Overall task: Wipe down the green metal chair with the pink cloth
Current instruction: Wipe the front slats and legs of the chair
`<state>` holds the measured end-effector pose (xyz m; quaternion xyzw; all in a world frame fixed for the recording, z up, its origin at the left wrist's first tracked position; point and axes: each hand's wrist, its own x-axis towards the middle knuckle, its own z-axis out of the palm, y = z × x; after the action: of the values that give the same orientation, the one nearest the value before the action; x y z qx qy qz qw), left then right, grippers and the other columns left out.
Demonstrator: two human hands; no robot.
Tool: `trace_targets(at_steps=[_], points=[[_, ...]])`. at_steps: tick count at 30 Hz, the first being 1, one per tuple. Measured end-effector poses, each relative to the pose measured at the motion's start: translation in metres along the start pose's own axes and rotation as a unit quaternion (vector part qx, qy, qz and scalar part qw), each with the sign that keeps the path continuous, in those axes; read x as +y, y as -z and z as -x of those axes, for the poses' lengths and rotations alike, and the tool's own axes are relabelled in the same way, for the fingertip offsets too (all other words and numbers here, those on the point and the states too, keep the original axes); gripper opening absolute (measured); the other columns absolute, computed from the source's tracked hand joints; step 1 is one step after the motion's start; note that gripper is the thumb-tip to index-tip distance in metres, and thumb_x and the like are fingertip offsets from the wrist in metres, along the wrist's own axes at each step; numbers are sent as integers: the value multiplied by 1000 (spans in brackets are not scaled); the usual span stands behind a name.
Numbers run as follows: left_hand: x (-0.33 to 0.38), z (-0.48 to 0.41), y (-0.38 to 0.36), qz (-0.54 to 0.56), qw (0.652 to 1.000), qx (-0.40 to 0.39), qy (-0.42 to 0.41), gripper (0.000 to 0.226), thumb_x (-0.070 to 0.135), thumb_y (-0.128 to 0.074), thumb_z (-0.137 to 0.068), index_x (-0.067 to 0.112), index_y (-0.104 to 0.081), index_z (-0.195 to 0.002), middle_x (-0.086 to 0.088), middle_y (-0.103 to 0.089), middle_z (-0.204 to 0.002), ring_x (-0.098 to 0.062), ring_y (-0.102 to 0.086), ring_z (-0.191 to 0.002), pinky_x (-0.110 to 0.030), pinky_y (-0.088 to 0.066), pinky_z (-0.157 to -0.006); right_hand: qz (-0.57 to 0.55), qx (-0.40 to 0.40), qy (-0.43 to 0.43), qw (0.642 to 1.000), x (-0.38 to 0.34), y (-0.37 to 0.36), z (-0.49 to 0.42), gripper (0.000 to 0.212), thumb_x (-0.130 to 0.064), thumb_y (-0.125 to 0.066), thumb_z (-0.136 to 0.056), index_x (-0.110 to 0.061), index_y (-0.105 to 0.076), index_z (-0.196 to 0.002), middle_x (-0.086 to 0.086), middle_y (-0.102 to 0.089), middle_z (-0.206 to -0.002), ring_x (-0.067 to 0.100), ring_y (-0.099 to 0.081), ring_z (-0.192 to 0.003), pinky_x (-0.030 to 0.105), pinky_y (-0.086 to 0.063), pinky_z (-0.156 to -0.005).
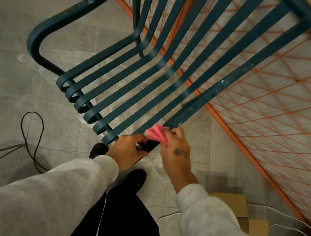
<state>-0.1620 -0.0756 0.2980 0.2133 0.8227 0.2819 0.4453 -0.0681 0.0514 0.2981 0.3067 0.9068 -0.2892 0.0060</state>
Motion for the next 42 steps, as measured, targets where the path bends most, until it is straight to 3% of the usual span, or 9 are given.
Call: trace_targets(at_steps=[5,9,13,18,24,30,35,38,42], points=[[-4,-3,2,-19,1000,5,-17,26,28,-74,-78,20,-67,-103,4,-72,-96,-12,-66,-85,-37,-54,-89,-69,-89,-21,993,-5,4,11,26,-20,-68,-90,-13,-70,-114,-1,-55,-98,11,-58,-82,23,-51,-78],[5,-10,8,-27,999,-29,-6,46,27,-72,-81,25,-55,-123,3,-67,-114,-18,-65,-99,-36,-52,-96,-156,-15,-87,984,15,33,-8,14,-24,-67,-91,-14,-70,-99,-9,-55,-87,-3,-58,-72,9,-48,-63],[17,-23,7,-9,999,-37,-14,51,30,-70,-83,29,-49,-130,4,-63,-120,-18,-63,-104,-35,-51,-97,-97,99,-92,986,39,46,-36,32,-24,-66,-91,-12,-65,-121,5,-56,-104,7,-56,-81,21,-54,-77],[18,-25,4,-8,999,-39,-22,48,22,-69,-85,25,-53,-130,1,-65,-120,-20,-64,-105,-35,-51,-98,-17,47,-37,998,36,22,-22,40,-14,-67,-89,-14,-59,-129,6,-52,-111,7,-55,-84,25,-58,-79],[17,-26,4,-7,999,-35,-40,41,21,-70,-84,24,-58,-123,3,-69,-112,-13,-64,-95,-28,-50,-91,-50,-23,44,998,31,13,2,39,-7,-73,-83,-11,-67,-120,10,-59,-104,21,-63,-81,32,-59,-75],[18,-26,3,-6,999,-39,-25,45,19,-70,-84,26,-55,-126,4,-66,-115,-17,-66,-98,-31,-53,-90,-23,65,-4,998,45,29,-36,37,-12,-70,-87,-12,-65,-124,10,-58,-106,17,-62,-80,29,-60,-75],[20,-26,4,-16,999,-30,-38,34,21,-70,-84,25,-59,-116,8,-68,-104,-10,-64,-89,-19,-48,-80,-9,-14,20,1000,21,4,-2,35,-15,-66,-89,-13,-63,-124,7,-57,-112,16,-62,-87,27,-58,-80],[22,-23,4,-25,998,-40,-47,37,22,-70,-84,24,-58,-120,7,-70,-105,-8,-64,-94,-26,-52,-92,-90,-58,-18,994,19,6,12,31,-16,-64,-92,-13,-65,-123,2,-56,-107,14,-59,-89,8,-44,-81],[28,-27,8,-39,998,-51,-27,44,19,-70,-84,24,-56,-125,1,-68,-114,-14,-65,-100,-31,-52,-95,-176,-17,-119,977,30,25,8,23,-24,-66,-92,-16,-70,-114,-2,-59,-98,8,-59,-80,7,-44,-71]])
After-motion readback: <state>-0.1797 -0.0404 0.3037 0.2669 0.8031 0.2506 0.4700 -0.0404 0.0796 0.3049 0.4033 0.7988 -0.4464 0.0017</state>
